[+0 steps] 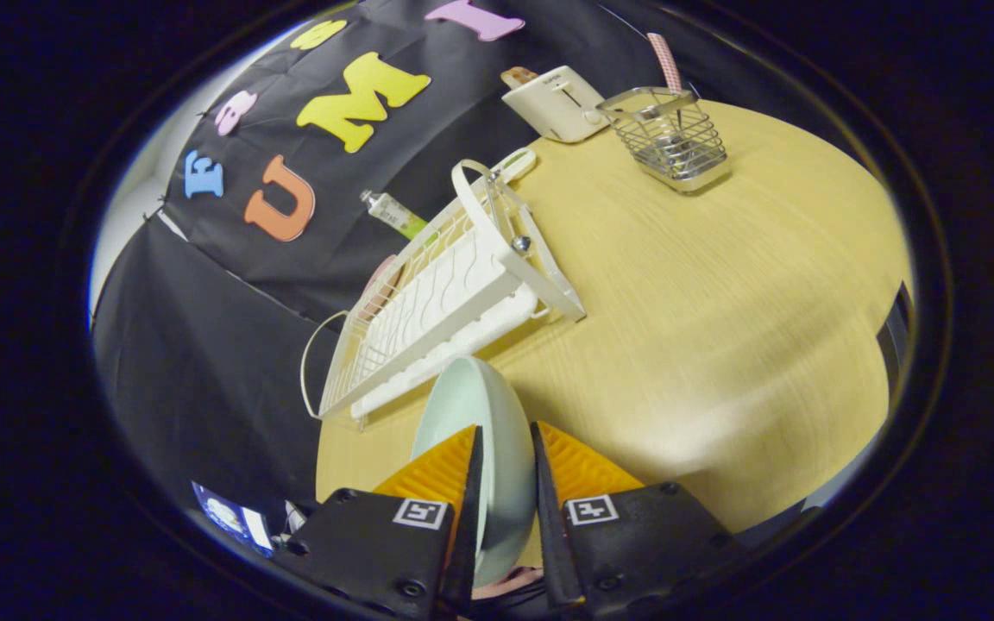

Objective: Take the plate from the dish rack, then take the spoon from the basket and place it into the plate.

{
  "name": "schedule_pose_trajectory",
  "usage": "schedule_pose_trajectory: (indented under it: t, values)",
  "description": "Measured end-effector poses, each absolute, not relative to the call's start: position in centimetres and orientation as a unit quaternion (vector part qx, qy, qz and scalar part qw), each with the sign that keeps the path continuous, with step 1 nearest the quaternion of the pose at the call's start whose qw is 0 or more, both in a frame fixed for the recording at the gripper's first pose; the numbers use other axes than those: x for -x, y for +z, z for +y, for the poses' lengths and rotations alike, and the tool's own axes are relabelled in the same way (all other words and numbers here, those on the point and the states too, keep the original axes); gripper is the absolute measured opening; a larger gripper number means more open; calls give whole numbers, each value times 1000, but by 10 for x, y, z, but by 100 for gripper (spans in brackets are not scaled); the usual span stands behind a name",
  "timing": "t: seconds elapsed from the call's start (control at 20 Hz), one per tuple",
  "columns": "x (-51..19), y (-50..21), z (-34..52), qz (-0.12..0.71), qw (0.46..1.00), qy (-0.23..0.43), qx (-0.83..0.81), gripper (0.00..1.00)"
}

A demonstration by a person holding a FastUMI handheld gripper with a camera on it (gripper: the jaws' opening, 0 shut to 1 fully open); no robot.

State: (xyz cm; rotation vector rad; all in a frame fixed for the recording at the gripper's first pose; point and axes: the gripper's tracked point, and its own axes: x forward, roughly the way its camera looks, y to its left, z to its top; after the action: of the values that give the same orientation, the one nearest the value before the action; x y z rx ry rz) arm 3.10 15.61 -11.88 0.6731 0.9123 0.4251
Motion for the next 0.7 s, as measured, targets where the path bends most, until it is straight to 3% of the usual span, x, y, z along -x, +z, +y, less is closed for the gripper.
schedule_pose_trajectory:
  t: [0.35,0.7]
  values:
    - [-41,-113,157,411,831,205,-315,41]
    - [-46,-71,117,292,916,178,-210,59]
